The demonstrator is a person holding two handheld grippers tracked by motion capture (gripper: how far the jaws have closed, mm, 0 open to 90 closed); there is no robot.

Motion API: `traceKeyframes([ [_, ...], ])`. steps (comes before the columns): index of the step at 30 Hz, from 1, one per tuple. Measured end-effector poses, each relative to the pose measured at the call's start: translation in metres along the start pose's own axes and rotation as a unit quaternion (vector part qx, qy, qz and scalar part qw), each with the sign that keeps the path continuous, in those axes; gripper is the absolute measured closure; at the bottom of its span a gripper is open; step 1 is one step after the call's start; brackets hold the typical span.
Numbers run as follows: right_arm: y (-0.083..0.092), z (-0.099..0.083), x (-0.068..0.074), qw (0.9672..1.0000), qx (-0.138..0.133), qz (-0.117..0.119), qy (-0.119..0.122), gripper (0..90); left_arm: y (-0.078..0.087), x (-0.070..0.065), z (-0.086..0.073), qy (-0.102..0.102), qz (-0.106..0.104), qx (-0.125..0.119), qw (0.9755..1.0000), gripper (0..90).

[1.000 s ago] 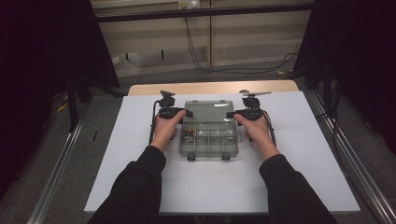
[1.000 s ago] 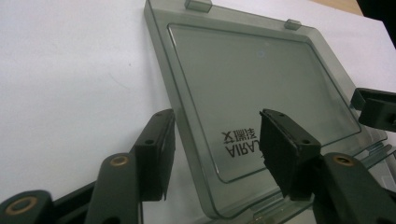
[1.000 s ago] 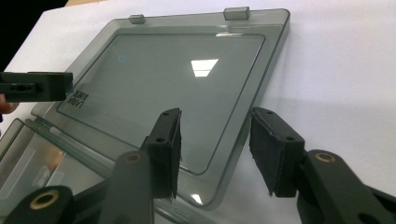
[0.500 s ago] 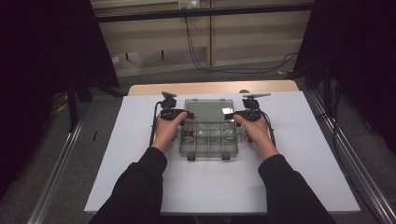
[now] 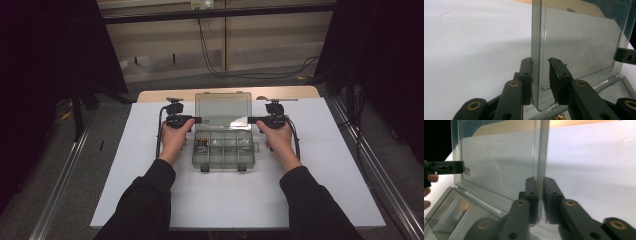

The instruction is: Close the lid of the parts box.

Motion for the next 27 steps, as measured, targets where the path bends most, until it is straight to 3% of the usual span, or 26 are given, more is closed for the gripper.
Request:
traceKeyframes([
  [3, 0.0037, 0.0002, 0.002, 0.9996, -0.004, -0.005, 0.026, 84.5, 0.0029, -0.001, 0.0002, -0.018, 0.011, -0.007, 0.9998, 74.3],
  [6, 0.005, 0.0007, 0.0045, 0.9989, -0.004, -0.021, 0.041, 85.1, 0.0044, -0.0017, 0.0009, -0.016, 0.016, -0.009, 0.9997, 75.6],
  [9, 0.0064, 0.0003, 0.0054, 0.9988, -0.002, -0.021, 0.044, 85.4, 0.0076, 0.0016, 0.0037, 0.001, 0.019, -0.02, 0.9996, 83.7],
  [14, 0.007, 0.0002, 0.0059, 0.9981, -0.006, -0.021, 0.058, 85.5, 0.0056, 0.0009, 0.0048, 0.018, 0.005, -0.029, 0.9994, 78.8],
  [19, 0.0073, -0.0004, 0.005, 0.9984, -0.008, -0.014, 0.055, 85.1, 0.0083, -0.0003, 0.005, -0.023, 0.029, -0.035, 0.9987, 85.2],
  [20, 0.0073, -0.0007, 0.0049, 0.9986, -0.007, -0.01, 0.051, 84.8, 0.0097, -0.0004, 0.0041, -0.04, 0.035, -0.03, 0.9981, 85.5],
  [24, 0.0061, 0.0003, 0.004, 0.9985, -0.004, -0.01, 0.054, 82.4, 0.0102, -0.0019, 0.0046, -0.045, 0.04, -0.041, 0.9973, 86.1],
  [27, 0.0076, 0.006, 0.0062, 0.9985, -0.015, 0.01, 0.052, 74.7, 0.0107, -0.0005, 0.0033, -0.042, 0.036, -0.047, 0.9973, 86.3],
])
Point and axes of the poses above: each handheld gripper's, and its own axes: y roughly backward along the jaws, z roughly out of its top, x roughly to its left, the point moved 8 cm from there along -y, roughly forward along the jaws, and after that the axes turned 5 degrees about z, right-handed, at the moved point
